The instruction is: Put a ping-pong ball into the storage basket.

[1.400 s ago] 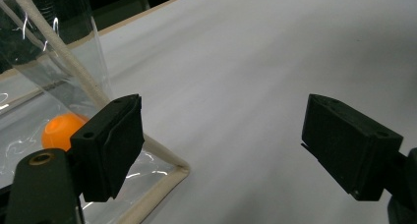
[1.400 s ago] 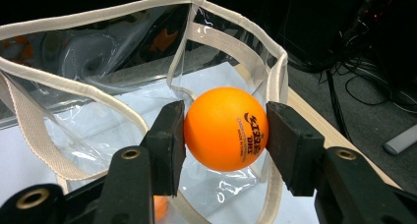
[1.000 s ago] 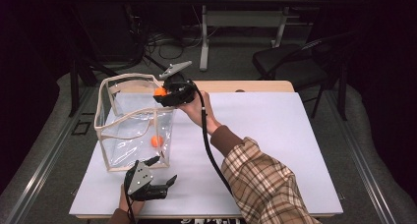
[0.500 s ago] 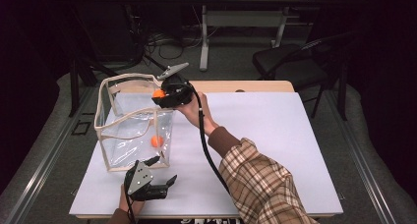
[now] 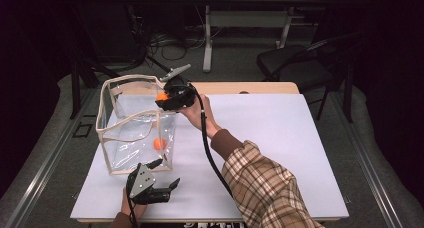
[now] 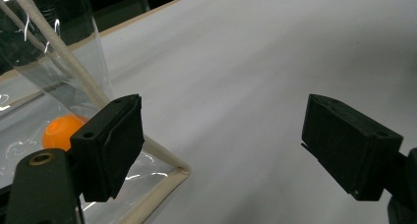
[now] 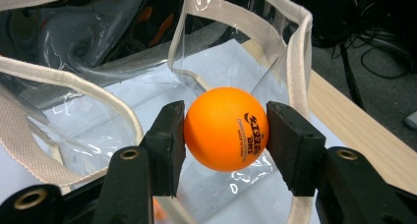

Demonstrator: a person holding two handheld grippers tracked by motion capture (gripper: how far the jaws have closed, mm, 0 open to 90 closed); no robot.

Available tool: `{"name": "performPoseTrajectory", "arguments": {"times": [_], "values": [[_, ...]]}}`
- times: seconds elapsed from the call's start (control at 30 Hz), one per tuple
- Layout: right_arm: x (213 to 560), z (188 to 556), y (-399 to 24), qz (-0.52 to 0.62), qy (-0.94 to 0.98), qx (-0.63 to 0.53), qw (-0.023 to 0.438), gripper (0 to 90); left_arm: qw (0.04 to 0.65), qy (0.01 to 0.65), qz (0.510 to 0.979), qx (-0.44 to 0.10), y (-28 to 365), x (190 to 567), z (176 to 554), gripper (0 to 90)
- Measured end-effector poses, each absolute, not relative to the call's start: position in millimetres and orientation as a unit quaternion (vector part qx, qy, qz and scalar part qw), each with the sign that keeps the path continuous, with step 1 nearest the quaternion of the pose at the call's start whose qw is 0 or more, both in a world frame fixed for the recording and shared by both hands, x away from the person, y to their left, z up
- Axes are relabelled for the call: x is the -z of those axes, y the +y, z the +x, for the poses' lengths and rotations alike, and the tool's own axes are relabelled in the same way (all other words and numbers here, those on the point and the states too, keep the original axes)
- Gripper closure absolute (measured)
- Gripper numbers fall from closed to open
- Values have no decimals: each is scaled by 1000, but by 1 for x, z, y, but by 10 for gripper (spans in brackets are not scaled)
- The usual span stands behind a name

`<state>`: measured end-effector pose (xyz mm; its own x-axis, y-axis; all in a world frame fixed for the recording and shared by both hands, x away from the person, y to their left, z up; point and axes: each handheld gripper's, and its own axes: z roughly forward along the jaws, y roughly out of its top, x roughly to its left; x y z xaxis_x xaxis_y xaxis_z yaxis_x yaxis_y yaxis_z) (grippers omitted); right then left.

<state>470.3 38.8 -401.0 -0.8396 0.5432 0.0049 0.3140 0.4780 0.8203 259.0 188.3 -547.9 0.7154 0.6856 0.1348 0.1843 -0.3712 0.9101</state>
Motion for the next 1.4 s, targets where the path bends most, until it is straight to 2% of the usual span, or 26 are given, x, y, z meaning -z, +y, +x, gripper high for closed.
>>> {"name": "performPoseTrajectory", "arguments": {"times": [0.13,0.27,0.47,0.5,0.53,0.73,0.77,1.03,1.4], "values": [[405,473,38,265,850,-437,126,371,488,276,787,-256,188,548,259,159],[404,474,31,269,846,-445,118,313,487,274,788,-257,188,548,259,159],[398,470,18,261,842,-458,111,282,487,274,789,-256,188,548,259,159],[395,467,2,257,842,-462,105,282,487,274,789,-256,188,548,259,159],[395,467,2,257,842,-462,105,239,487,274,789,-256,188,548,259,159],[395,467,2,257,842,-462,105,239,487,275,789,-255,188,548,259,159],[396,465,-4,250,844,-465,99,207,487,275,789,-256,188,548,259,159],[398,457,-15,244,852,-451,106,149,486,274,790,-256,188,548,260,159],[406,445,-40,243,853,-449,109,101,486,276,789,-255,187,548,260,159]]}}
